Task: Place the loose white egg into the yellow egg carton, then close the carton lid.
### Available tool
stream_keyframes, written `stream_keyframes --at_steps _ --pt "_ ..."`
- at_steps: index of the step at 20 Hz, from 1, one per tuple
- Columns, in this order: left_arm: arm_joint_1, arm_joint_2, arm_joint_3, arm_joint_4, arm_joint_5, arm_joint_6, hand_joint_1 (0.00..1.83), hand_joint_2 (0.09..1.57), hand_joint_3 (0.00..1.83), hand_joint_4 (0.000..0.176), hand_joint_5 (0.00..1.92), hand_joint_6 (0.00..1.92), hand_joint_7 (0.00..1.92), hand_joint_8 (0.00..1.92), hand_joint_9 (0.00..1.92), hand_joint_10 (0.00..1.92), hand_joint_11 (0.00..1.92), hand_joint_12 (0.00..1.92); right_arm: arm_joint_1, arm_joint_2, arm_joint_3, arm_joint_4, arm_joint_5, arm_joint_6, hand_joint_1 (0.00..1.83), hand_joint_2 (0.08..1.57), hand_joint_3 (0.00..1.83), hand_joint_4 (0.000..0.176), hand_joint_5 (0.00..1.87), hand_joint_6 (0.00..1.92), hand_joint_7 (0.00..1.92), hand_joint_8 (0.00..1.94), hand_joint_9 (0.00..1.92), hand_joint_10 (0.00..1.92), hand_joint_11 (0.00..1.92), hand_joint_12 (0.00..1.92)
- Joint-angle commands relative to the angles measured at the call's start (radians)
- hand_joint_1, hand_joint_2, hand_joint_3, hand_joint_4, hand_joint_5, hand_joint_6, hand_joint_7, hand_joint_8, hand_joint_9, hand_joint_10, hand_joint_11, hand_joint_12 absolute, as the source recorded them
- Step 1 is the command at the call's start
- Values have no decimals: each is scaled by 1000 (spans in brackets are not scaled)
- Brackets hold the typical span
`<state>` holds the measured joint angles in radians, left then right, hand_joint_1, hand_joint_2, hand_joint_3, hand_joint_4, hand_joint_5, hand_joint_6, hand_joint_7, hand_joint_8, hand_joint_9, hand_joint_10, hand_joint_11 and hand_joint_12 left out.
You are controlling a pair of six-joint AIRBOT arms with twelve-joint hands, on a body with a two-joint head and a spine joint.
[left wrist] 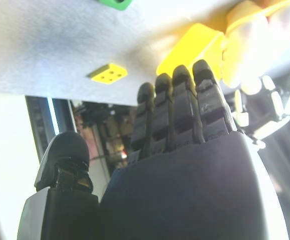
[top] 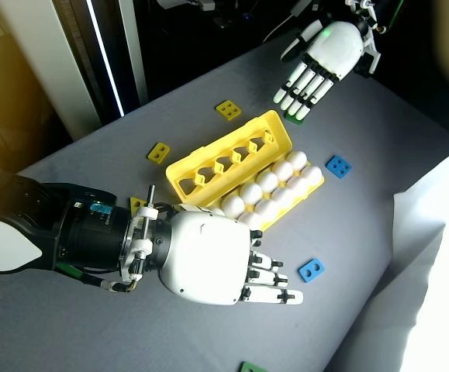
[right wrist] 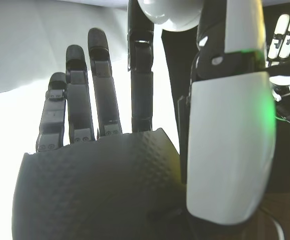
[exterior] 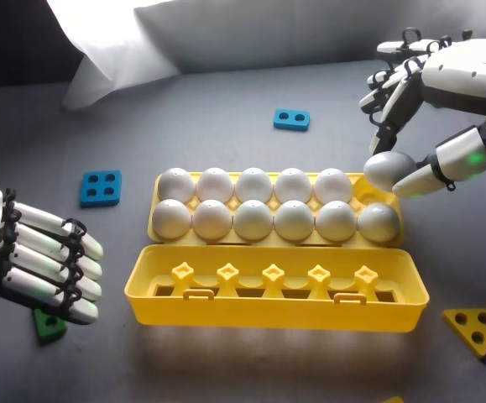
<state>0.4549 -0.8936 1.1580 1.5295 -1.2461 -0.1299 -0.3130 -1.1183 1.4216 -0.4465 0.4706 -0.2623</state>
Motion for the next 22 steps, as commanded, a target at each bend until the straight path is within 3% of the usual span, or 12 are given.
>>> stream_keyframes --at_steps 1,2,3,6,8,9,13,14,16,19,21,22 --pt "-4 18 2 -65 -53 -3 0 1370 1 0 188 1 186 3 151 3 0 241 -1 11 3 47 90 8 1089 1025 0 147 1184 649 583 5 356 10 0 0" --pt "-4 18 2 -65 -53 -3 0 1371 1 0 191 2 187 3 154 4 0 242 -6 10 3 54 90 8 1083 1027 0 158 1177 661 585 3 355 8 0 0" --pt "-4 18 1 -65 -53 -4 0 1367 0 0 191 2 194 4 157 4 0 261 -9 8 3 54 90 8 1086 1030 1 141 1169 674 579 1 340 3 0 0" --pt "-4 18 1 -65 -53 -4 0 1370 1 0 199 3 213 7 176 7 0 295 -13 1 3 54 94 9 1083 1030 0 151 1169 675 578 1 363 11 0 0" --pt "-5 18 1 -65 -53 -4 0 1375 2 0 218 2 219 2 181 2 0 302 -13 -6 4 54 102 9 1087 1032 0 135 1164 684 577 0 365 9 0 0" --pt "-5 18 1 -65 -53 -4 0 1377 3 0 182 0 185 3 149 0 0 245 -13 -13 4 54 105 9 1081 1032 0 153 1163 685 578 1 375 12 0 0" --pt "-6 18 1 -65 -53 -4 0 1381 3 0 189 3 180 3 146 4 0 237 -17 -31 4 51 105 4 1080 1032 0 156 1162 686 569 9 361 5 0 0" --pt "-6 18 1 -65 -53 -4 0 1374 0 0 183 5 166 6 123 5 0 182 -18 -35 6 42 108 4 1073 1033 0 172 1159 690 555 3 357 3 0 0" --pt "-6 18 1 -65 -53 -4 0 1383 2 0 196 4 190 6 138 5 0 229 -19 -38 7 38 109 4 1072 1034 1 175 1156 693 558 4 361 4 0 0" --pt "-6 18 1 -65 -53 -4 0 1378 0 0 163 0 161 2 115 0 0 132 -19 -42 7 38 110 4 1082 1035 0 144 1154 698 566 1 365 1 0 0" --pt "-6 18 1 -65 -53 -4 0 1376 0 0 158 0 158 2 113 1 0 132 -19 -43 8 38 113 4 1077 1036 0 157 1151 702 580 5 374 4 0 0" --pt "-6 18 0 -65 -53 -4 0 1374 0 0 173 1 177 2 137 3 0 185 -21 -43 8 38 114 3 1081 1038 1 140 1146 710 590 6 374 4 0 0"
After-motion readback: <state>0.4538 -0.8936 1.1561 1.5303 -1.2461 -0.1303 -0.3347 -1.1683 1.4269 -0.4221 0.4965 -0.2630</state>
